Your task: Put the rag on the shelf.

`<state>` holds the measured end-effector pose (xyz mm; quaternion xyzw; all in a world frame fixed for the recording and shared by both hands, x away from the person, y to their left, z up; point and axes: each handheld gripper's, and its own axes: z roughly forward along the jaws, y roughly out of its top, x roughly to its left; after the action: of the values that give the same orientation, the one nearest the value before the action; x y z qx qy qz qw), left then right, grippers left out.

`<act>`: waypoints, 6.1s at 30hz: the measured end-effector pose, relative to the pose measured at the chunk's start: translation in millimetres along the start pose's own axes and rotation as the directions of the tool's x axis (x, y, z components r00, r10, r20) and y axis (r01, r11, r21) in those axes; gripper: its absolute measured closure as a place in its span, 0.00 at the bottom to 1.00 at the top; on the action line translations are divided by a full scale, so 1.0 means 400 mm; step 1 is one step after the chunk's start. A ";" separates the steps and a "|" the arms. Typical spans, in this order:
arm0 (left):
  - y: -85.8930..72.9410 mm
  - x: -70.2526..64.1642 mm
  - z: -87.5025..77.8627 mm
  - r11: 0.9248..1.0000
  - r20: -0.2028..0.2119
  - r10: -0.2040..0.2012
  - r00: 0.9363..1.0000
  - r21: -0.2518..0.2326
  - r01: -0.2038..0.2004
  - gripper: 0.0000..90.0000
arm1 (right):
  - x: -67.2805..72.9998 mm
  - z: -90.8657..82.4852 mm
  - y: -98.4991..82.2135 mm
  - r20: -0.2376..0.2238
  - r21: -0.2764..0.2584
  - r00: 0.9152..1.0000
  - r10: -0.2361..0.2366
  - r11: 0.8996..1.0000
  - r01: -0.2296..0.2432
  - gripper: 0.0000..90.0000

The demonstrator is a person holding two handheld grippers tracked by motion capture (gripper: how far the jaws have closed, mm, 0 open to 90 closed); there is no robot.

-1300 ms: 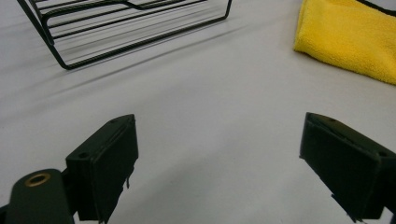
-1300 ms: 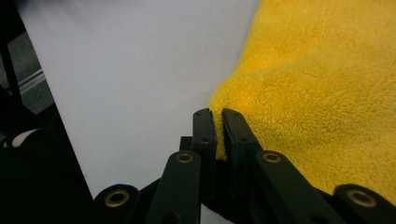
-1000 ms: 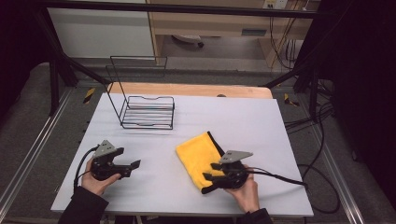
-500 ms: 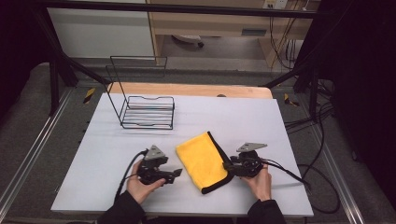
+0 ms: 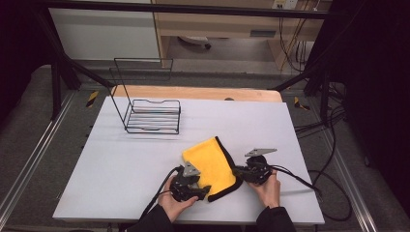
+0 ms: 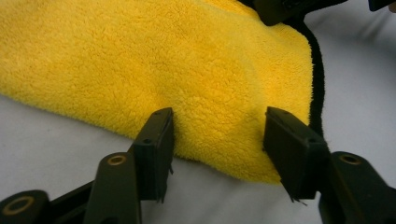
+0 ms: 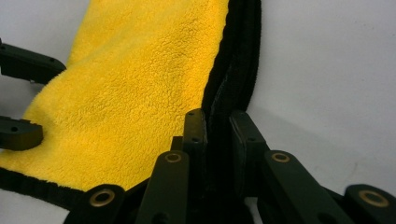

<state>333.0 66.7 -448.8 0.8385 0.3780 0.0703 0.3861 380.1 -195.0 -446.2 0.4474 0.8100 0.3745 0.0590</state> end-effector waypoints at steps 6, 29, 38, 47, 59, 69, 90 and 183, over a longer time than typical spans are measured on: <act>0.003 -0.012 -0.001 0.999 -0.016 0.031 0.999 0.024 -0.031 0.75 | 0.014 -0.002 0.003 0.030 0.013 1.000 -0.007 1.000 0.007 0.88; -0.008 0.113 -0.109 0.984 0.080 0.155 0.985 0.072 -0.160 0.78 | 0.140 -0.018 -0.057 -0.033 -0.039 0.998 0.055 0.998 -0.056 0.67; 0.045 0.233 -0.128 0.999 -0.031 0.028 0.999 -0.046 -0.030 0.33 | 0.070 -0.038 0.006 -0.015 -0.181 0.998 -0.064 0.982 0.060 0.26; 0.084 0.290 -0.045 0.996 -0.086 -0.074 0.994 -0.054 0.069 0.40 | 0.024 -0.001 0.047 0.015 -0.174 0.995 -0.094 0.980 0.095 0.12; 0.095 0.304 0.019 0.991 -0.055 -0.129 0.990 -0.040 0.127 0.70 | 0.000 0.008 0.062 0.016 -0.191 0.996 -0.086 0.978 0.087 0.12; 0.091 0.297 0.030 0.993 -0.037 -0.115 0.993 -0.039 0.113 0.85 | -0.038 0.076 0.117 0.001 -0.189 1.000 -0.005 0.982 0.005 0.26; 0.092 0.293 0.031 0.998 -0.035 -0.056 0.998 -0.040 0.055 0.89 | -0.033 0.151 0.137 -0.082 -0.060 0.996 0.029 0.998 -0.034 0.82; 0.244 0.275 -0.437 0.788 -0.145 0.057 0.988 -0.601 -0.134 0.93 | 0.256 -0.148 0.361 0.030 -0.639 0.981 -0.190 0.751 0.165 0.88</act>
<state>395.3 205.6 -278.6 0.6819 0.3145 0.2575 0.6081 392.1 -102.8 -284.4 0.3145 0.6742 0.6282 0.2278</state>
